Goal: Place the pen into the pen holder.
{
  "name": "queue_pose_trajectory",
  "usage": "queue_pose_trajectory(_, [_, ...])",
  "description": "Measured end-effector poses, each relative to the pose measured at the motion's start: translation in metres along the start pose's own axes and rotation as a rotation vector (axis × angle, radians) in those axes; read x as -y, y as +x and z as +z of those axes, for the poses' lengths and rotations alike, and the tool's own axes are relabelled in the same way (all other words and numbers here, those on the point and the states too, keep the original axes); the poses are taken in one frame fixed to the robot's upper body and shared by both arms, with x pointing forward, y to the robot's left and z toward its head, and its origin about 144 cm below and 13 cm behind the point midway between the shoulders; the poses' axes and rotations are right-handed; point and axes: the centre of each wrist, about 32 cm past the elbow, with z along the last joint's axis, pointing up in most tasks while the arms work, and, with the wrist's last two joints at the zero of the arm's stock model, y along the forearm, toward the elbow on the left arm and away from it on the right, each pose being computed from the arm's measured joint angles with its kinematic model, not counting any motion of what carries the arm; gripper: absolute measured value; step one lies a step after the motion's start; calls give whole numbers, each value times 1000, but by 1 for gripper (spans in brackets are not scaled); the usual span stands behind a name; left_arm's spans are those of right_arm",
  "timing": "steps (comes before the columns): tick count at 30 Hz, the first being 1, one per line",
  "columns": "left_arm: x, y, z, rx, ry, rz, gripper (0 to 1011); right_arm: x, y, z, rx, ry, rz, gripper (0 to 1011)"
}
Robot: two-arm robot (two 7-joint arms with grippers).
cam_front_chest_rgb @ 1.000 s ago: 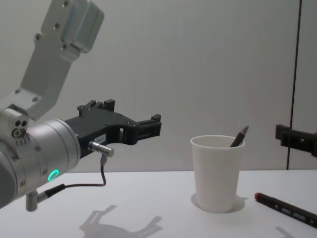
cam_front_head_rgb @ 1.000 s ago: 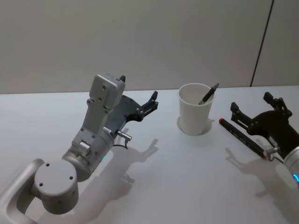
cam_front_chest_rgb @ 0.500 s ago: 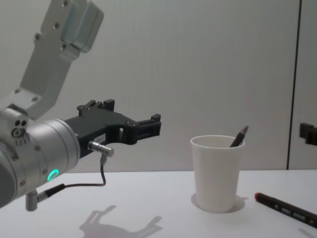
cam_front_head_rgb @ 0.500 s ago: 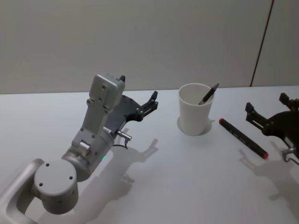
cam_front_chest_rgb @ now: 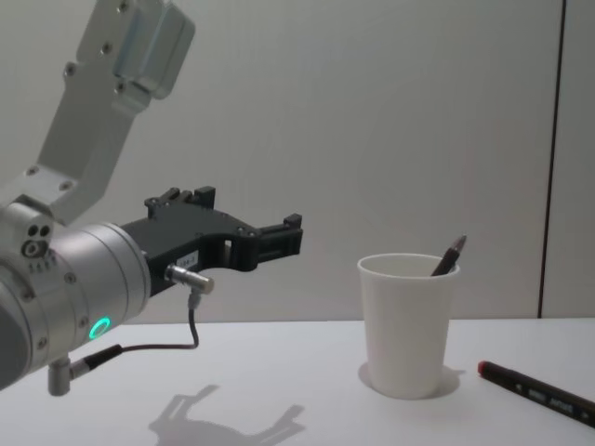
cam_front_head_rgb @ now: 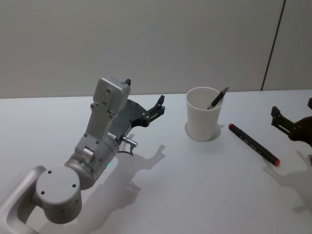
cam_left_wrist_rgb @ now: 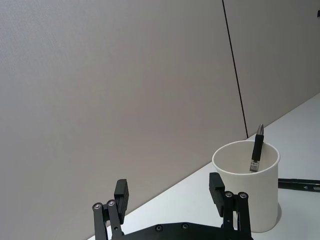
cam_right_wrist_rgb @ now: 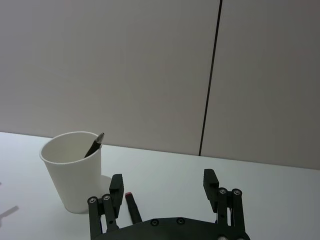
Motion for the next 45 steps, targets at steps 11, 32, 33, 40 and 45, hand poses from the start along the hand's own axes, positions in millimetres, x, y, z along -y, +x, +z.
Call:
queue_pose_trajectory(11, [0, 0, 0, 0, 0, 0, 1001, -7, 0, 16, 3, -119, -35, 1001])
queue_pose_trajectory(32, [0, 0, 0, 0, 0, 0, 1001, -44, -7, 15, 10, -328, -16, 1001])
queue_pose_trajectory(33, [0, 0, 0, 0, 0, 0, 1001, -45, -8, 14, 10, -333, -14, 1001])
queue_pose_trajectory(40, [0, 0, 0, 0, 0, 0, 1001, -55, -10, 7, 26, -366, -1, 1001])
queue_pose_trajectory(45, [0, 0, 0, 0, 0, 0, 1001, -62, -12, 1, 47, -379, 6, 1001])
